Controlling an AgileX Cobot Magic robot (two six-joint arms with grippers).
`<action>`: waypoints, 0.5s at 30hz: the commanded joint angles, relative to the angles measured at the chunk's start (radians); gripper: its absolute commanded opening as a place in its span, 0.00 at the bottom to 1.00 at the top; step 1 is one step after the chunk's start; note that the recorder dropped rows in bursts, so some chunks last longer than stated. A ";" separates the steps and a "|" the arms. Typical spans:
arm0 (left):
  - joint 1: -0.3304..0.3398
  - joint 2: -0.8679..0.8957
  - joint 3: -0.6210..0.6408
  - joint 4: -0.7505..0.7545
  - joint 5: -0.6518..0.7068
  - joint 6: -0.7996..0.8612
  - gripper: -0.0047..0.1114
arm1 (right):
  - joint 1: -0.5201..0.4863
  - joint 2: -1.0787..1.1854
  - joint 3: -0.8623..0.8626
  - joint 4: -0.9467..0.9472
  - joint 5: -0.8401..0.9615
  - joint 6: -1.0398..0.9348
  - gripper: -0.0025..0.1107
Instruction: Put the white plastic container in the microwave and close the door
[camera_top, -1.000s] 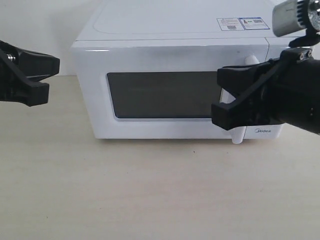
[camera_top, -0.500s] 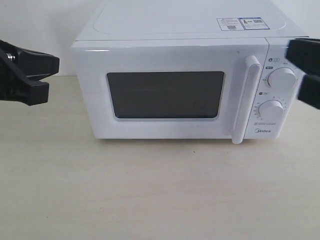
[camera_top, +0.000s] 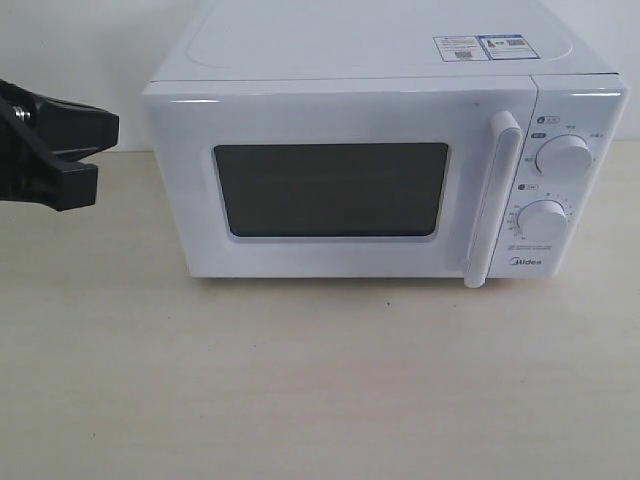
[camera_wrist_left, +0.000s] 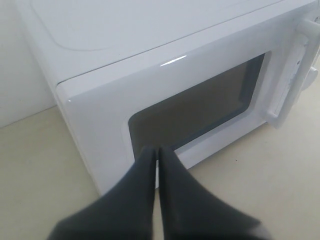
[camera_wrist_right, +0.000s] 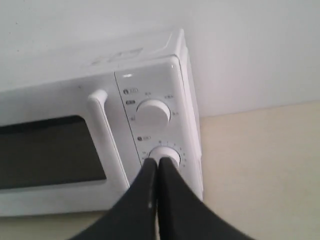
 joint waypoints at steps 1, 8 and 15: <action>0.000 -0.004 0.004 0.002 -0.015 -0.002 0.08 | -0.009 -0.017 0.074 -0.002 0.006 -0.001 0.02; 0.000 -0.004 0.004 0.002 -0.018 -0.002 0.08 | -0.009 -0.055 0.086 -0.028 0.003 0.008 0.02; 0.000 -0.004 0.004 0.002 -0.018 -0.002 0.08 | -0.009 -0.129 0.086 -0.671 0.033 0.630 0.02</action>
